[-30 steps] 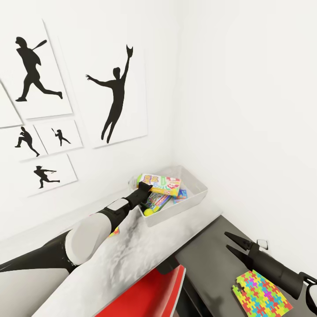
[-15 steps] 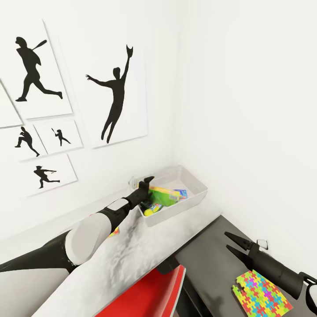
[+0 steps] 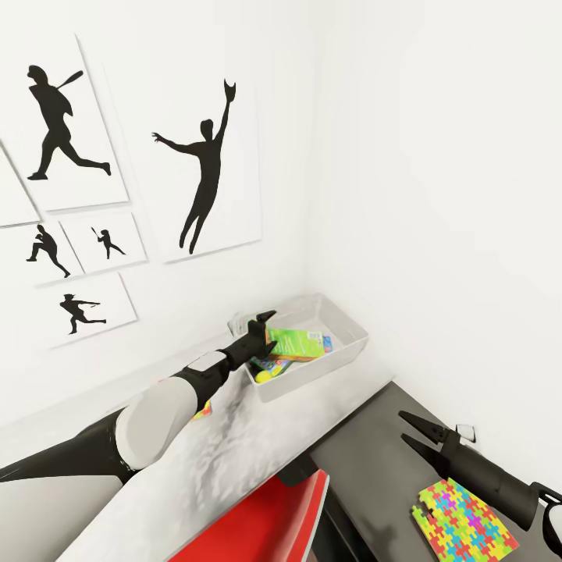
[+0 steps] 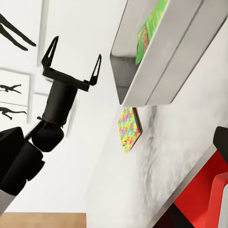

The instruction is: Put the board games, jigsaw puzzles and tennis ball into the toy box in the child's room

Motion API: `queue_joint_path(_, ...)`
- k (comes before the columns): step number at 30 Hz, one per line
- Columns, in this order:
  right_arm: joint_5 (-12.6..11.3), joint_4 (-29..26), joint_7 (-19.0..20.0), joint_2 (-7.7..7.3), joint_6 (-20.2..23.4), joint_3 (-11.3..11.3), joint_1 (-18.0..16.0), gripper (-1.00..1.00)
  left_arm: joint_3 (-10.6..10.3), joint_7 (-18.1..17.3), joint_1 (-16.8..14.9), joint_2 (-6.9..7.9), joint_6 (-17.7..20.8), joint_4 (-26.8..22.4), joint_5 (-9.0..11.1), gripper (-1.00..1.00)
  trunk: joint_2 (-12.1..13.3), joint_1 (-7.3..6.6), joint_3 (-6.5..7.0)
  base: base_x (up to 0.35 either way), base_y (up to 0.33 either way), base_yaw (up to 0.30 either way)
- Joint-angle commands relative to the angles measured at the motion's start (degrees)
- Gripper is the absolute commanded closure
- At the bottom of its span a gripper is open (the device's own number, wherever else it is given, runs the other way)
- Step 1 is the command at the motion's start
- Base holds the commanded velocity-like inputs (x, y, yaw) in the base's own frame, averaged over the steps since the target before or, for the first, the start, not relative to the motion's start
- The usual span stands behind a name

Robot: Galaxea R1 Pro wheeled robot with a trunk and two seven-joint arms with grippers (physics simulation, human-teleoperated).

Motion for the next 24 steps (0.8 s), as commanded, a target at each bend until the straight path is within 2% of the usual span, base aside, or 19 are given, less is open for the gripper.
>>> queue_joint_path(1, 0.47, 0.01, 0.51, 0.0, 0.23, -0.08, -0.06, -1.0, -0.04, 0.04, -0.06, 0.0, 1.29, -0.14, 2.14, -1.0, -0.12, 0.03, -0.12, 0.0, 0.0, 0.0)
queue_joint_path(2, 0.47, 0.01, 0.52, 0.0, 0.23, -0.08, -0.06, -1.0, -0.04, 0.04, -0.09, 0.0, 1.98, -0.21, 3.32, -1.0, -0.12, 0.03, -0.12, 0.0, 0.0, 0.0)
queue_joint_path(6, 0.47, 0.02, 0.51, 0.0, 0.23, -0.08, -0.05, -1.0, -0.04, 0.04, -0.11, 0.0, 2.88, -0.32, 4.87, -1.0, -0.12, 0.03, -0.12, 0.0, 0.0, 0.0)
queue_joint_path(13, 0.47, 0.02, 0.55, -0.05, 0.23, -0.08, -0.05, -1.0, -0.04, 0.0, -0.12, 0.0, 3.78, -0.55, 5.37, -1.0, -0.12, 0.03, -0.12, 0.0, 0.0, 0.0)
queue_joint_path(16, 0.47, 0.02, 0.56, -0.07, 0.23, -0.08, -0.08, -1.0, -0.04, -0.06, -0.16, 0.0, 6.08, -1.28, 5.35, -1.0, -0.12, 0.03, -0.12, 0.0, 0.0, 0.0)
queue_joint_path(21, 0.47, 0.02, 0.57, -0.08, 0.23, -0.08, -0.06, -1.0, -0.34, -0.06, -0.22, 0.0, 15.49, -5.49, 5.25, -1.0, -0.12, 0.03, -0.12, 0.0, 0.0, 0.0)
queue_joint_path(22, 0.47, 0.02, 0.58, -0.1, 0.24, -0.08, -0.06, -1.0, -0.55, 0.02, -0.22, 0.0, 19.99, -7.88, 5.2, -1.0, -0.12, 0.03, -0.12, 0.0, 0.0, 0.0)
queue_joint_path(24, 0.47, 0.0, 0.58, -0.13, 0.26, -0.08, -0.04, -1.0, -0.88, 0.14, -0.21, 0.0, 24.7, -10.59, 5.06, -1.0, -0.12, 0.03, -0.12, 0.0, 0.0, 0.0)
